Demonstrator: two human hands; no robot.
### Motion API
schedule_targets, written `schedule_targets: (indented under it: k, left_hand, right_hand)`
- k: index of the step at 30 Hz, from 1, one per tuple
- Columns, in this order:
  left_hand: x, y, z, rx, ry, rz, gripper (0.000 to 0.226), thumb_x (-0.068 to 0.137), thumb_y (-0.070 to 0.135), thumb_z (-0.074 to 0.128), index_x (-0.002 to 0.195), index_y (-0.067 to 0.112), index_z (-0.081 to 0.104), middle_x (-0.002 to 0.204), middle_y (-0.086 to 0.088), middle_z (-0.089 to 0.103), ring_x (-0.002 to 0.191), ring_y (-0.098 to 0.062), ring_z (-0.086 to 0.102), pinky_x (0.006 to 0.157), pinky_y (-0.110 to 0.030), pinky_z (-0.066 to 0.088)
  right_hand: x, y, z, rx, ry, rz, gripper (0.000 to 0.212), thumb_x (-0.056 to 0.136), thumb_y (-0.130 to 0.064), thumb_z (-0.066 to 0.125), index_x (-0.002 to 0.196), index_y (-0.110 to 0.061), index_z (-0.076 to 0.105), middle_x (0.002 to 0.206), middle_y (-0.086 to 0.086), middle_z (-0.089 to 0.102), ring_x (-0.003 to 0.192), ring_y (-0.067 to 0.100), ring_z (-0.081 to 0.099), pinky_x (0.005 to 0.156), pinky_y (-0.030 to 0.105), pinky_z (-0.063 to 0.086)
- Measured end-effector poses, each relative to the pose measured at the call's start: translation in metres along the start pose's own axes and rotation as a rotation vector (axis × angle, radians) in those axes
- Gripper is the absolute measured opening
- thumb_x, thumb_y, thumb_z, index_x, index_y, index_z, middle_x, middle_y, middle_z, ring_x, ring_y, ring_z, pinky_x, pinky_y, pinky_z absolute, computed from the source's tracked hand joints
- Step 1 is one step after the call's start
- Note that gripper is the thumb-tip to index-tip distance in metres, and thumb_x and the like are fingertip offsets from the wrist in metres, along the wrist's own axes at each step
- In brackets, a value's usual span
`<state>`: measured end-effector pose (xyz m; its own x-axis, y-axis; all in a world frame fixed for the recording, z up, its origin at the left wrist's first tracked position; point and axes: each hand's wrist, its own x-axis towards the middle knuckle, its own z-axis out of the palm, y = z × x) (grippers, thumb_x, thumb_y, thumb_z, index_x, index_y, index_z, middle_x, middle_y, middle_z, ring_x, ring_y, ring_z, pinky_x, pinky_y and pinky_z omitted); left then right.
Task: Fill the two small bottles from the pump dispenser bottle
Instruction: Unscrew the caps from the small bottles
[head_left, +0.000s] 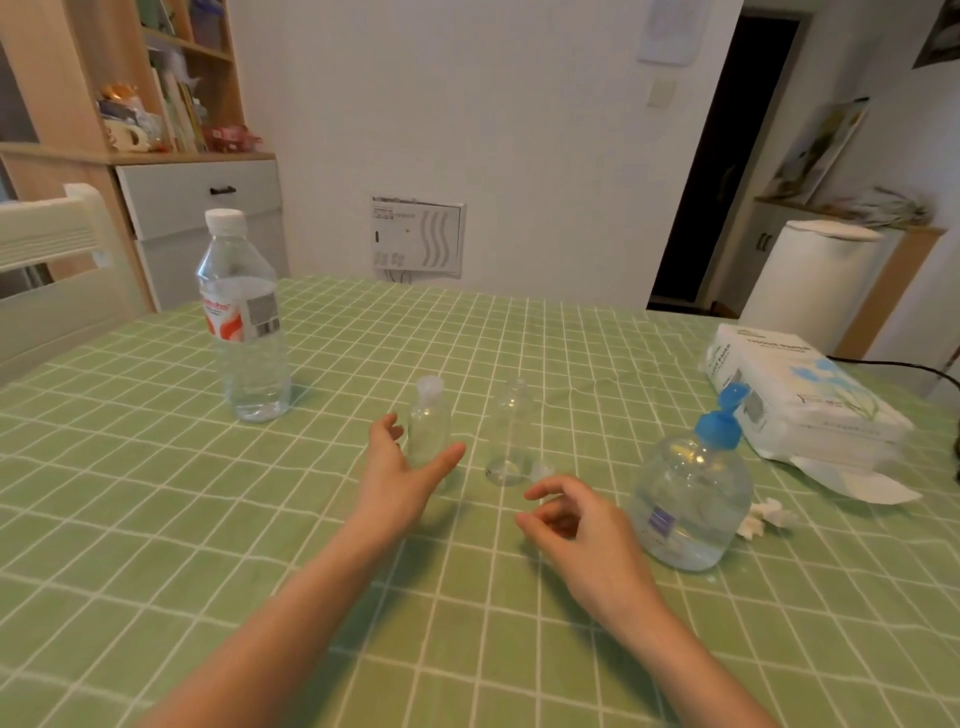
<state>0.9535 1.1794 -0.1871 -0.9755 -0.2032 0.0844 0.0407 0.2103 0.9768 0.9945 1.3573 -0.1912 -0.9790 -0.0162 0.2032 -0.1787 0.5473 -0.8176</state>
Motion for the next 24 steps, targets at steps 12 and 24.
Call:
schedule_targets:
  k: [12,24]
  left_hand:
    - [-0.051,-0.016,-0.008,0.187,-0.114,0.368,0.028,0.077,0.048,0.054,0.103,0.041,0.044,0.095,0.014,0.058,0.090,0.005,0.056,0.076,-0.017,0.045]
    - [-0.061,-0.014,-0.015,0.377,-0.308,0.616,0.027,0.072,0.053,0.055,0.073,0.036,0.035,0.058,0.013,0.045,0.053,-0.006,0.042,0.051,-0.021,0.033]
  right_hand:
    - [-0.004,-0.040,-0.021,0.241,-0.129,-0.210,0.025,0.076,-0.045,0.069,0.097,-0.032,0.063,0.071,-0.010,0.066,0.067,0.007,0.059,0.068,0.017,0.049]
    - [-0.016,-0.043,-0.012,0.023,-0.170,-0.407,0.023,0.091,-0.042,0.054,0.086,-0.020,0.049,0.060,-0.015,0.044,0.052,0.004,0.040,0.052,0.013,0.032]
